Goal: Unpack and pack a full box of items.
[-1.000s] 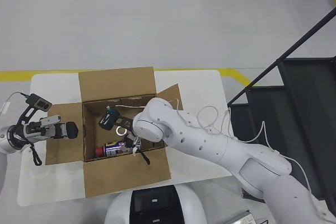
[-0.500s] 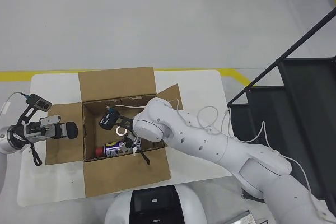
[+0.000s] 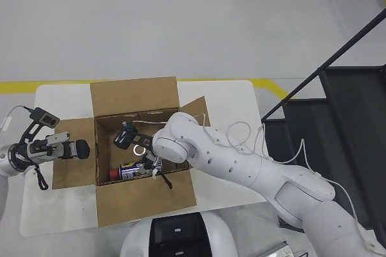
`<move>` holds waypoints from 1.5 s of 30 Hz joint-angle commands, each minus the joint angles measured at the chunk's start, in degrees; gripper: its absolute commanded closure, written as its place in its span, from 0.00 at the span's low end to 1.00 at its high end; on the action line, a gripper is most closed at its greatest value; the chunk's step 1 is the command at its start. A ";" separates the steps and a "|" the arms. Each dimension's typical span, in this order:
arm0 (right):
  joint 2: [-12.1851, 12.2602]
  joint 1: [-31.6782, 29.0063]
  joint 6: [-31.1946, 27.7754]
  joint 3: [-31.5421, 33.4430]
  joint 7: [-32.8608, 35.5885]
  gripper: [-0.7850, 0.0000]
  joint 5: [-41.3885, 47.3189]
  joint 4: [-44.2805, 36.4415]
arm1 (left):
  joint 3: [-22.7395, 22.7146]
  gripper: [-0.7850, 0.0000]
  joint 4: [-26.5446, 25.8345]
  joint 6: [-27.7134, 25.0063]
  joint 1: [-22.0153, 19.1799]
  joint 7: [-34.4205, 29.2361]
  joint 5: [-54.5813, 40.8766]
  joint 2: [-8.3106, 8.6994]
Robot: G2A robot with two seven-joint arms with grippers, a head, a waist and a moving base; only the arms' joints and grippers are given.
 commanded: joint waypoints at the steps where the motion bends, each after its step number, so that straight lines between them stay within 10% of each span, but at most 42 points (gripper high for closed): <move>1: -0.01 -0.13 -0.46 -0.11 -0.30 0.00 -0.08 -0.05 | 0.00 0.00 0.00 0.00 0.00 0.00 0.00 0.00; 28: -17.69 10.56 -29.23 -14.83 -6.59 0.00 2.03 36.72 | -0.73 0.00 0.72 1.64 0.11 3.83 -0.06 0.02; 45: -21.03 9.95 -34.10 -15.18 -6.94 0.00 1.33 41.63 | -12.09 0.00 10.91 3.01 2.00 8.03 -3.16 1.55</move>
